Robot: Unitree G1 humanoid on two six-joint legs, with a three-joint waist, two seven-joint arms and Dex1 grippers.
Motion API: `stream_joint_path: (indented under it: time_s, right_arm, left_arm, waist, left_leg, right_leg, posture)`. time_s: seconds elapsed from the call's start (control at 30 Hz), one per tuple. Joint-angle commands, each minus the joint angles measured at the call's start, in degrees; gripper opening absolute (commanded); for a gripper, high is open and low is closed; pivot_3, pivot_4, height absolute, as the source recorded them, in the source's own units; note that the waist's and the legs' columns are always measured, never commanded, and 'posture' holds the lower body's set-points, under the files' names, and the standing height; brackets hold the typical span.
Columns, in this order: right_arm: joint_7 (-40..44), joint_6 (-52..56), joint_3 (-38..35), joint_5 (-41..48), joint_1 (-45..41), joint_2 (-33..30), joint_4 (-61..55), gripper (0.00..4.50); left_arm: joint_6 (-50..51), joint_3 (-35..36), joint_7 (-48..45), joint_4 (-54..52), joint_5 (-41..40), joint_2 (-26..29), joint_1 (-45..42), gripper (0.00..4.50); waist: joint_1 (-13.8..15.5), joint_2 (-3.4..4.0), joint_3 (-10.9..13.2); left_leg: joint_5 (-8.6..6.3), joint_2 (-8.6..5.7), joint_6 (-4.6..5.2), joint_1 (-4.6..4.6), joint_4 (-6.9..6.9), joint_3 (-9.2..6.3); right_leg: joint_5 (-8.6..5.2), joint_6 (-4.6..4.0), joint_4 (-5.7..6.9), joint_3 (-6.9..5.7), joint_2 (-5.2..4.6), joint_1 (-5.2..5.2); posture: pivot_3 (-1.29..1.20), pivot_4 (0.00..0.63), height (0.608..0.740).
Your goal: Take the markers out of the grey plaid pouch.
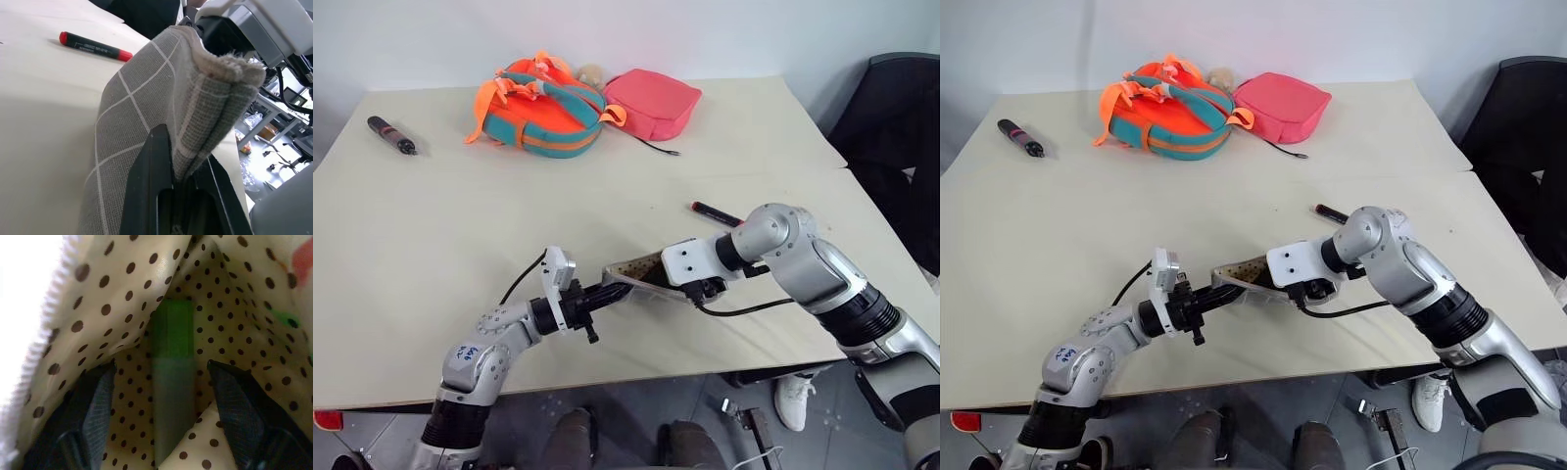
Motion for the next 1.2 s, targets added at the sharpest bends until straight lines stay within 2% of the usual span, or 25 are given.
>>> stream_joint_path:
  time_s: [0.03, 0.13, 0.23, 0.33, 0.83, 1.0, 1.2]
  right_arm:
    - [-1.7, -1.4, 0.7, -2.3, 0.2, 1.1, 2.0, 3.05]
    - [-2.2, -2.2, 0.8, -3.1, 0.4, 2.0, 3.3, 3.05]
    - [-2.8, -2.8, 0.8, -3.7, 0.5, 3.0, 4.0, 2.42]
    - [-3.5, -3.9, 0.5, -4.5, 0.4, 3.5, 4.4, 1.48]
    - [-4.6, -7.3, 0.8, -7.8, 0.5, 4.8, 8.3, 1.48]
    - [-4.1, -6.3, -2.8, -4.6, -0.9, 5.0, 6.2, 0.04]
    - [-2.0, -2.2, -7.5, 0.8, -1.6, 3.9, 2.1, 0.02]
  left_arm:
    - [-0.3, 1.0, -0.2, -1.3, -0.1, 0.4, 0.4, 0.0]
    - [-0.1, 0.9, -0.1, -1.3, -0.2, 0.3, 0.5, 0.0]
    - [0.0, 0.8, 0.0, -1.4, -0.2, 0.2, 0.4, 0.0]
    - [0.1, 0.8, 0.1, -1.4, -0.2, 0.1, 0.4, 0.0]
    - [0.5, 0.9, 0.6, -1.3, -0.3, -0.4, 0.3, 0.0]
    - [-0.6, 0.9, 0.8, -1.4, 0.8, -0.2, 0.3, 0.0]
    - [-2.7, 1.6, 1.5, 0.0, 2.4, -0.5, -0.9, 0.0]
  waist:
    - [0.0, 0.0, 0.0]
    - [0.0, 0.0, 0.0]
    - [0.0, 0.0, 0.0]
    - [0.0, 0.0, 0.0]
    - [-0.1, -0.01, 0.0]
    - [-0.1, -0.03, 0.0]
    - [0.0, -0.02, 0.0]
  left_leg:
    - [0.0, 0.0, 0.0, 0.0, 0.0, 0.0]
    - [0.0, 0.0, 0.0, 0.0, 0.0, 0.0]
    - [0.0, 0.01, 0.0, 0.01, 0.0, 0.0]
    - [0.0, 0.0, 0.0, 0.0, 0.0, 0.0]
    - [0.01, 0.01, -0.01, 0.06, 0.03, 0.01]
    - [0.0, 0.02, -0.01, 0.11, 0.04, 0.02]
    - [-0.01, 0.01, 0.01, 0.03, 0.01, 0.0]
  right_leg:
    - [0.0, 0.0, 0.0, 0.0, 0.0, 0.0]
    - [0.0, 0.0, 0.01, 0.0, 0.01, 0.0]
    - [0.0, 0.0, 0.01, 0.0, 0.01, 0.0]
    - [0.0, 0.0, 0.01, 0.0, 0.0, 0.0]
    - [0.0, 0.0, 0.12, 0.01, 0.01, 0.02]
    - [0.0, 0.0, 0.18, 0.03, 0.01, 0.04]
    - [0.0, 0.0, 0.13, 0.01, 0.0, -0.03]
  posture:
    - [0.0, 0.15, 0.74]
    - [0.0, 0.15, 0.74]
    - [0.0, 0.15, 0.74]
    - [0.0, 0.15, 0.74]
    - [0.0, 0.15, 0.74]
    - [0.0, 0.15, 0.74]
    - [0.0, 0.15, 0.74]
